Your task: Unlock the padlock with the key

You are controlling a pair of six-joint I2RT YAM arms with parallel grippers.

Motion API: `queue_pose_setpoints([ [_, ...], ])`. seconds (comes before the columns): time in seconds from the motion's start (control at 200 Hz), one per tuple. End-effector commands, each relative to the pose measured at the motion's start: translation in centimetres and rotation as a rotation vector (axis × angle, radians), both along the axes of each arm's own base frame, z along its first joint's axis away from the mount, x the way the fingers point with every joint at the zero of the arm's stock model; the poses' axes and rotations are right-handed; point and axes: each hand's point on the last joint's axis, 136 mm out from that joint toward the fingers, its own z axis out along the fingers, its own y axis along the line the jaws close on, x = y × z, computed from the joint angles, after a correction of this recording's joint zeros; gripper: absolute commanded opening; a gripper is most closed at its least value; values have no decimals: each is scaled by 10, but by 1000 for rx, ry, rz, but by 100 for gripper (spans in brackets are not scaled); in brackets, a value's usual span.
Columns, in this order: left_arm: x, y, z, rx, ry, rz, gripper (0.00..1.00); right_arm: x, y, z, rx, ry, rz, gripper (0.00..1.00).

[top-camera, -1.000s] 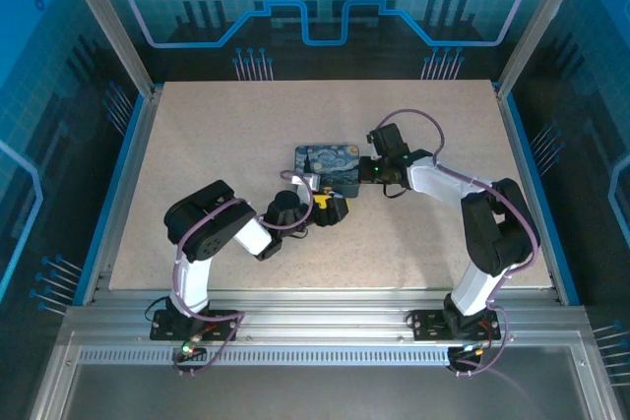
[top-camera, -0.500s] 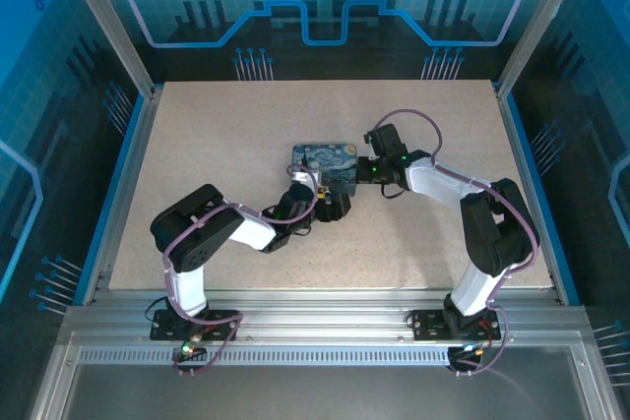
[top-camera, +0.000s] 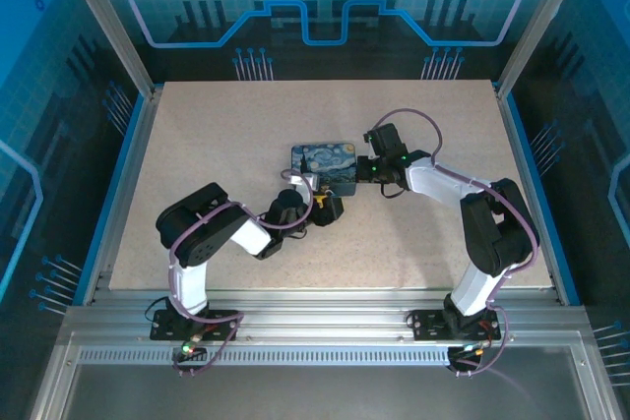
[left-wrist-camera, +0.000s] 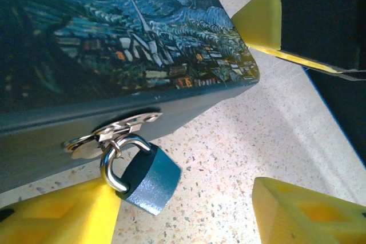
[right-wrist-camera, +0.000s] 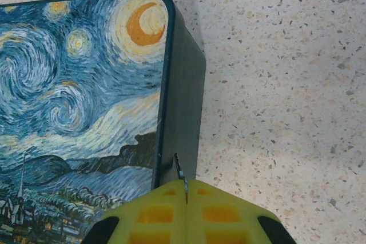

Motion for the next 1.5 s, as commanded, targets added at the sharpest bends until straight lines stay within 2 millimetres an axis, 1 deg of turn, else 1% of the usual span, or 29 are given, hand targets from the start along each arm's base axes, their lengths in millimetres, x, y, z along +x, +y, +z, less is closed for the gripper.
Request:
queue_pose_setpoints([
  [0.0,-2,-4,8,-68,-40,-30,60,-2,12,9,29,-22,35,0],
  [0.045,-2,-5,7,-77,-34,-32,61,-2,12,9,29,-22,36,0],
  [0.15,0,-5,0,-68,-9,-18,66,-2,12,10,29,-24,35,0],
  [0.315,5,-3,-3,-72,1,9,72,-4,12,6,28,-14,37,0],
  [0.415,10,-1,-8,-61,15,33,73,-5,13,6,28,-13,40,0],
  [0.525,13,0,-11,-55,22,53,80,-5,13,7,27,-15,39,0],
  [0.56,13,0,-11,-56,19,56,80,-5,13,7,27,-15,41,0],
  [0.665,15,-2,-6,-80,-4,43,77,-4,14,7,26,-15,41,0],
  [0.755,15,-6,-7,-84,9,32,77,-4,14,7,28,-15,41,0],
  [0.876,15,-10,-10,-90,26,17,70,-3,15,7,30,-14,44,0],
  [0.986,16,-11,-13,-94,42,19,66,-4,15,7,30,-14,45,0],
  [1.161,19,-4,-20,-100,69,49,54,-5,15,7,29,-14,46,0],
  [1.351,18,7,-25,-110,103,68,48,-5,15,5,31,-13,44,0],
  [1.496,15,15,-26,-106,117,76,40,-5,15,4,35,-13,44,0],
])
